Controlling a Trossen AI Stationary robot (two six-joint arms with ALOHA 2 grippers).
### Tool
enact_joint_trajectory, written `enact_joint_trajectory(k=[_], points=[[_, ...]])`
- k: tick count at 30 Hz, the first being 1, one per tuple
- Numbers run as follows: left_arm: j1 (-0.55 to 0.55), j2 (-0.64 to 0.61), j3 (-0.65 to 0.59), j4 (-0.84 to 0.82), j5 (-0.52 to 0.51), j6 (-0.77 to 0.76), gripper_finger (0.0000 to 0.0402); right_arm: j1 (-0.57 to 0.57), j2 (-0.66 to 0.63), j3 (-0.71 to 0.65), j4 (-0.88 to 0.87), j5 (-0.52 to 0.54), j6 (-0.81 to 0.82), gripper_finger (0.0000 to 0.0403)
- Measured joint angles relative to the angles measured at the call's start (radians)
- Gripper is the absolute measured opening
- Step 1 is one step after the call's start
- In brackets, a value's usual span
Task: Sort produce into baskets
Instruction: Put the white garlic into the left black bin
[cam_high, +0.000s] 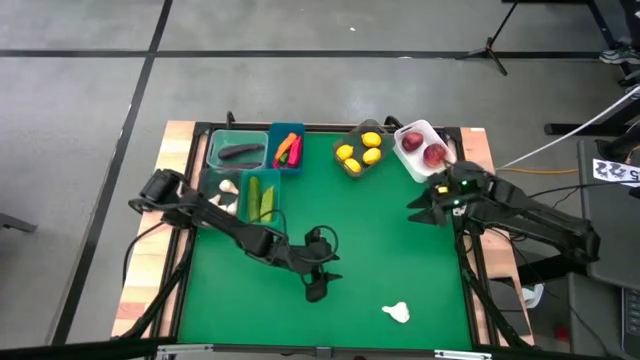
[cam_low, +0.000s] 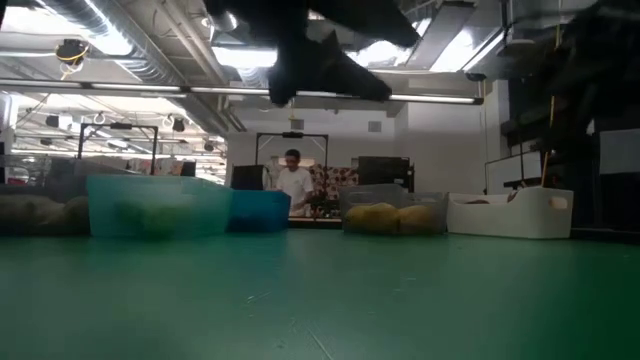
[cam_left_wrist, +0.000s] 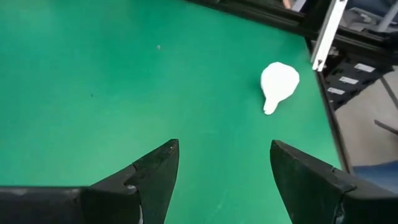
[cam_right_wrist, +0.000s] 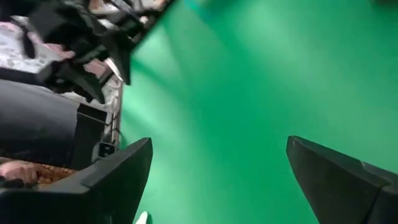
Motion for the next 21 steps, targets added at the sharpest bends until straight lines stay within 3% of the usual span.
enact_joint_trajectory(k=[5, 14, 21], points=[[0.007, 0.012, 0.000, 0.042, 0.004, 0.011, 0.0246, 0.000, 0.012, -0.065, 0.205, -0.091, 0.052, 0.0369], [-0.003, 0.008, 0.000, 0.107, 0.006, 0.014, 0.0246, 0.044, 0.033, 0.042, 0.778, -0.227, 0.213, 0.0369], [-0.002, 0.008, 0.000, 0.145, 0.007, 0.027, 0.0246, 0.219, 0.149, 0.287, 0.700, -0.238, 0.118, 0.0369]])
